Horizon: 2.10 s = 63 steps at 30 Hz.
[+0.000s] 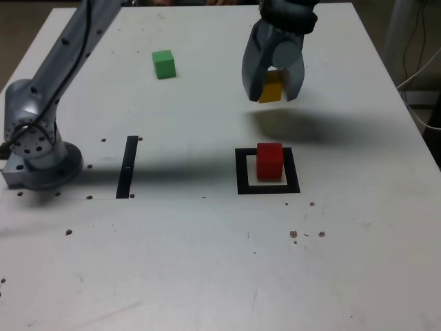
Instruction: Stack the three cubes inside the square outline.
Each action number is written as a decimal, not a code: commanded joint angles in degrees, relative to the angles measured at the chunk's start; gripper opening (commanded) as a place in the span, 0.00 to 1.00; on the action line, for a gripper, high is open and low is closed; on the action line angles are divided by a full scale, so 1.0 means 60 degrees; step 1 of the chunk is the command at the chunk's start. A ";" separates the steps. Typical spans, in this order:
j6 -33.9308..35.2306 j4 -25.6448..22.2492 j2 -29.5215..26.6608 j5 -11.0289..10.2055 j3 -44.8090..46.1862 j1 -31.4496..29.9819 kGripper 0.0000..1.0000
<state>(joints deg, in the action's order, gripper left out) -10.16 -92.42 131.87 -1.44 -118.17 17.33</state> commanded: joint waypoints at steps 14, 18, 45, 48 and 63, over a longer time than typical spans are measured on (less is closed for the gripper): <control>0.0382 -0.0152 -0.1718 0.0190 0.1210 -0.1346 0.36; 0.0562 -0.0148 -0.1814 0.0313 0.1356 -0.1783 0.36; 0.1393 0.0095 -0.0933 0.0702 0.1346 -0.3313 0.36; 0.1385 0.0123 -0.0801 0.0718 0.1332 -0.3305 0.36; 0.1307 0.0190 -0.0505 0.0745 0.1347 -0.3200 0.36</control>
<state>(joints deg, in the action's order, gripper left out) -2.15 -90.98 128.39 2.89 -110.01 -2.08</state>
